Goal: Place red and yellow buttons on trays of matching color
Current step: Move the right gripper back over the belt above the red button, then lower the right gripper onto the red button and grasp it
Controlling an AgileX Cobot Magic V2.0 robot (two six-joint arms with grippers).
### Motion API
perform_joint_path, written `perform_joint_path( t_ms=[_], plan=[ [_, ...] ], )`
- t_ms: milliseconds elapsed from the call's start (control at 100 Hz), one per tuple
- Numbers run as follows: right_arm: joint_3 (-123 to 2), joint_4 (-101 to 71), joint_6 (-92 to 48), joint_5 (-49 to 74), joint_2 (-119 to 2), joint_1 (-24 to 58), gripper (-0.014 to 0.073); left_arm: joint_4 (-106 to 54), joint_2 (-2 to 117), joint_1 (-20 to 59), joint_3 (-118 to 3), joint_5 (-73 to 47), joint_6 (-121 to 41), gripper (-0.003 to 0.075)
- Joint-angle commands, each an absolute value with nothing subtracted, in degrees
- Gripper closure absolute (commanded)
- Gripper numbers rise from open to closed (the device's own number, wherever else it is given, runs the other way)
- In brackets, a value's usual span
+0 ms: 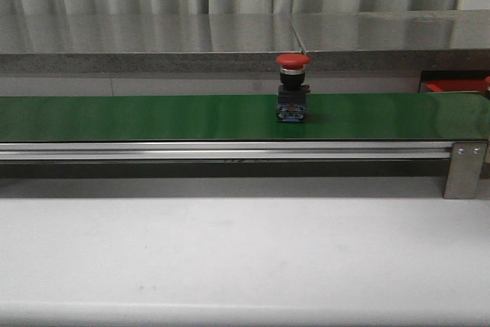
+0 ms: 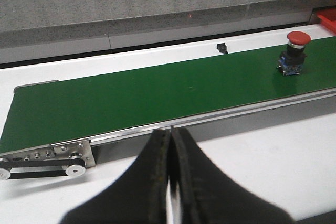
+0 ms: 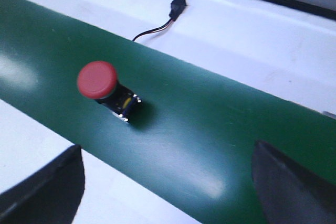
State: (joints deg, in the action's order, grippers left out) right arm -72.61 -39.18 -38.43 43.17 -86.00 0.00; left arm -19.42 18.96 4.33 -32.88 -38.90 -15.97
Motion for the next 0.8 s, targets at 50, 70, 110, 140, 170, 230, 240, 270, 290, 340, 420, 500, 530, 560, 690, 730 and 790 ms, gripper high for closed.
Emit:
perform_joint_path(
  t_ms=[50, 70, 110, 140, 170, 230, 240, 270, 290, 340, 420, 500, 530, 560, 690, 730, 790],
  plan=[
    [-77.7, -39.9, -39.0, 45.1, -88.2, 2.9, -0.0048, -20.8, 19.4, 4.8, -34.4, -35.2, -15.8, 0.0741],
    [-78.1, -39.8, -39.0, 45.4, -88.9, 3.4, -0.0048, -20.8, 19.4, 4.8, -34.4, -35.2, -15.8, 0.0741],
    [-78.8, -39.2, -39.0, 45.4, -90.2, 4.4, -0.0048, -20.8, 19.4, 4.8, -34.4, -35.2, -15.8, 0.0741],
    [-79.4, -38.8, -39.0, 45.3, -91.0, 5.1, -0.0048, -20.8, 19.4, 4.8, -34.4, -35.2, -15.8, 0.0741],
    [-79.9, -38.3, -39.0, 45.0, -91.8, 5.7, -0.0048, -20.8, 19.4, 4.8, -34.4, -35.2, -15.8, 0.0741],
    [-81.2, -37.5, -39.1, 44.9, -93.8, 7.0, -0.0048, -20.8, 19.4, 4.8, -34.4, -35.2, -15.8, 0.0741],
    [-81.3, -37.5, -39.0, 44.9, -94.0, 7.1, -0.0048, -20.8, 19.4, 4.8, -34.4, -35.2, -15.8, 0.0741],
    [-82.0, -37.2, -39.0, 45.0, -94.9, 7.8, -0.0048, -20.8, 19.4, 4.8, -34.4, -35.2, -15.8, 0.0741],
    [-82.4, -37.1, -39.0, 45.0, -95.6, 8.1, -0.0048, -20.8, 19.4, 4.8, -34.4, -35.2, -15.8, 0.0741],
    [-83.4, -36.8, -39.0, 44.5, -97.1, 9.1, -0.0048, -20.8, 19.4, 4.8, -34.4, -35.2, -15.8, 0.0741],
    [-85.0, -36.1, -39.0, 43.0, -99.7, 9.9, -0.0048, -20.8, 19.4, 4.8, -34.4, -35.2, -15.8, 0.0741],
    [-86.3, -35.9, -39.0, 41.3, -102.0, 10.1, -0.0048, -20.8, 19.4, 4.8, -34.4, -35.2, -15.8, 0.0741],
    [-86.8, -35.9, -39.0, 41.1, -103.0, 10.1, -0.0048, -20.8, 19.4, 4.8, -34.4, -35.2, -15.8, 0.0741],
    [-87.4, -35.9, -39.0, 41.0, -103.8, 10.1, -0.0048, -20.8, 19.4, 4.8, -34.4, -35.2, -15.8, 0.0741],
    [-88.5, -35.8, -39.0, 40.2, -106.6, 10.1, -0.0043, -20.8, 19.4, 4.8, -34.4, -35.2, -15.8, 0.0741],
    [-88.6, -35.7, -39.0, 39.9, -107.2, 10.1, -0.0043, -20.8, 19.4, 4.8, -34.4, -35.2, -15.8, 0.0741],
    [-88.6, -35.6, -39.0, 40.0, -107.7, 10.1, -0.0022, -20.8, 19.4, 4.8, -34.4, -35.2, -15.8, 0.0741]
  ],
)
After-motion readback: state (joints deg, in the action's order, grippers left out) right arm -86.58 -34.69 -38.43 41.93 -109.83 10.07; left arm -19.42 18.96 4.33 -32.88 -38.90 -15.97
